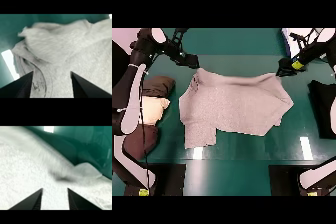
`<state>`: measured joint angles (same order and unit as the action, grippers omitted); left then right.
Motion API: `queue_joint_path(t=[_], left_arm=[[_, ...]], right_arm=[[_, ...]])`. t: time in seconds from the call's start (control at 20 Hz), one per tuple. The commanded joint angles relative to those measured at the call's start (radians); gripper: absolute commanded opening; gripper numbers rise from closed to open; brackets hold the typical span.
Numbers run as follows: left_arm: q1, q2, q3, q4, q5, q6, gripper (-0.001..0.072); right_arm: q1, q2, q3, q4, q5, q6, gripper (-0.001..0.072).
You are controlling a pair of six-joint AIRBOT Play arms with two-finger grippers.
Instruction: Fold the shirts.
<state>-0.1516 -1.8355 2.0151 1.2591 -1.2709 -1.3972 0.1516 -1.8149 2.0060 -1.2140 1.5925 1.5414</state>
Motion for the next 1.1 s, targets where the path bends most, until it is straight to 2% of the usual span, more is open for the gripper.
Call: queue_joint_path(t=[0.0,0.15,0.3,0.5,0.65,0.8,1.05], left_arm=[[0.061,0.016,0.001,0.000,-0.080,-0.043,0.0548],[0.155,0.119,-0.060,0.000,-0.167,-0.043,0.0548],[0.224,0.273,-0.301,0.000,-0.166,-0.034,0.0548],[0.254,0.499,-0.777,-0.010,-0.054,-0.008,0.0549],[0.254,0.599,-1.057,-0.040,0.040,-0.008,0.0549],[0.253,0.603,-1.187,-0.095,0.127,-0.002,0.0549],[0.253,0.603,-1.265,-0.218,0.248,0.057,0.0548]], right_arm=[[-0.034,-0.034,0.038,0.121,-0.002,-0.007,0.0389],[-0.085,0.077,-0.089,0.177,0.005,-0.055,0.0387],[-0.107,0.243,-0.323,0.190,-0.009,-0.100,0.0387],[-0.110,0.421,-0.589,0.235,-0.111,-0.121,0.0387],[-0.110,0.489,-0.695,0.260,-0.154,-0.122,0.0387],[-0.110,0.515,-0.755,0.284,-0.161,-0.127,0.0386],[-0.110,0.517,-0.764,0.281,-0.160,-0.127,0.0386]])
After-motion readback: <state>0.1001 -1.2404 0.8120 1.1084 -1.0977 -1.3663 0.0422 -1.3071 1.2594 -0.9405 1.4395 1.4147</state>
